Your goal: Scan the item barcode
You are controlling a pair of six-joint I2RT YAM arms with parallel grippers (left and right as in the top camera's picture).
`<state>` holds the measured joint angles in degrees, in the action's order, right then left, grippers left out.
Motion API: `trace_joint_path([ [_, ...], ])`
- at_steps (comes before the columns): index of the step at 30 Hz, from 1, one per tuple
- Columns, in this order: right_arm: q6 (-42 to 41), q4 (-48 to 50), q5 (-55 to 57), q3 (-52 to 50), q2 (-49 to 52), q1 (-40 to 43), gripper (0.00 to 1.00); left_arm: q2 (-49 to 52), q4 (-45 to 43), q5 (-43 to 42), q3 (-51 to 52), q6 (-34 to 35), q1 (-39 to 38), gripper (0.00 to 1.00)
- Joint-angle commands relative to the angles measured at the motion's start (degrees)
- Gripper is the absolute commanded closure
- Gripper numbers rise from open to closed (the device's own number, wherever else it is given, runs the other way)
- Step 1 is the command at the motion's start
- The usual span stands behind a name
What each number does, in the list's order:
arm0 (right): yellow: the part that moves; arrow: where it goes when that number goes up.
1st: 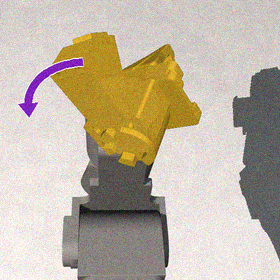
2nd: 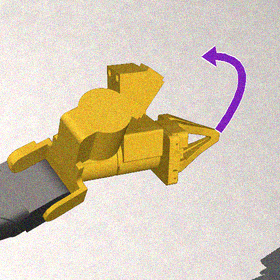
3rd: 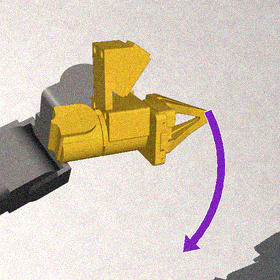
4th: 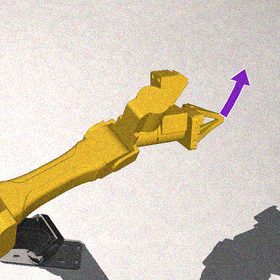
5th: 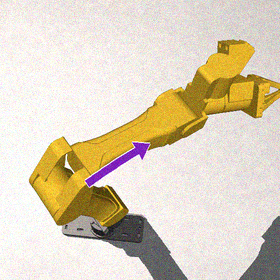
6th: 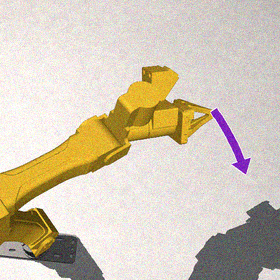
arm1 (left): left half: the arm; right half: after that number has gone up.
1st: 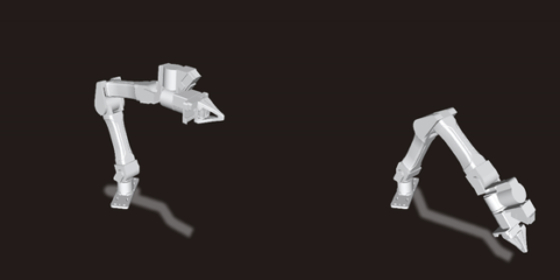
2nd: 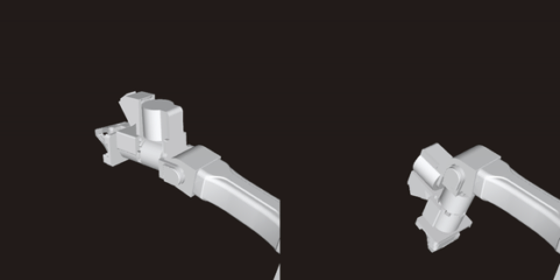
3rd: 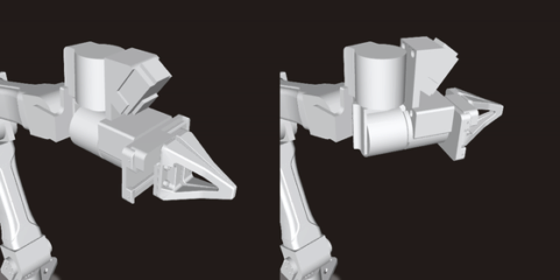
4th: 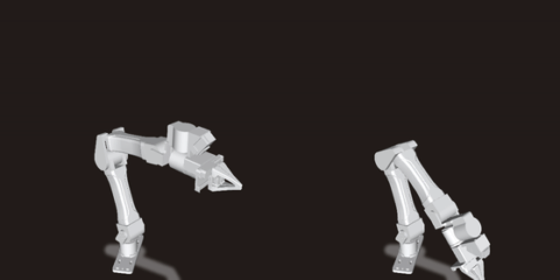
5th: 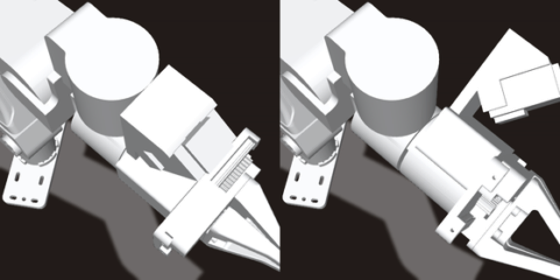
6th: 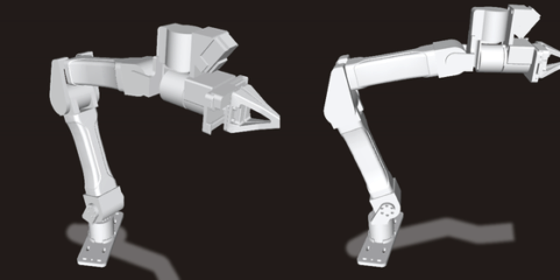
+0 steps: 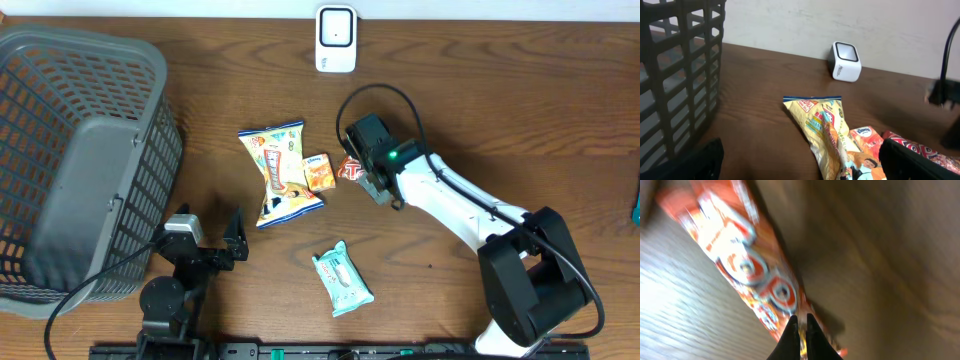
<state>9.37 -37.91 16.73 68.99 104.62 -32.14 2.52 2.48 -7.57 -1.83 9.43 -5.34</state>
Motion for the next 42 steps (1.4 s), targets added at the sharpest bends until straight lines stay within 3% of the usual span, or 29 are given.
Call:
trace_joint_path([
  [1,-2.08,-0.17,-6.62,1.38,0.59,0.66,0.99,-0.04,0.81,-0.37,1.60,0.76,0.24,0.02],
  [15,-5.51,-0.02,-7.96,0.98,12.68,5.53,0.99,-0.04,0.81,-0.37,1.60,0.76,0.24,0.02],
  [28,-5.46,-4.83,-16.72,10.05,3.78,5.49,0.99,-0.04,0.81,-0.37,1.60,0.76,0.24,0.02],
  [42,-5.66,-1.11,-22.05,8.04,13.60,5.51,0.99,-0.04,0.81,-0.37,1.60,0.76,0.24,0.02],
])
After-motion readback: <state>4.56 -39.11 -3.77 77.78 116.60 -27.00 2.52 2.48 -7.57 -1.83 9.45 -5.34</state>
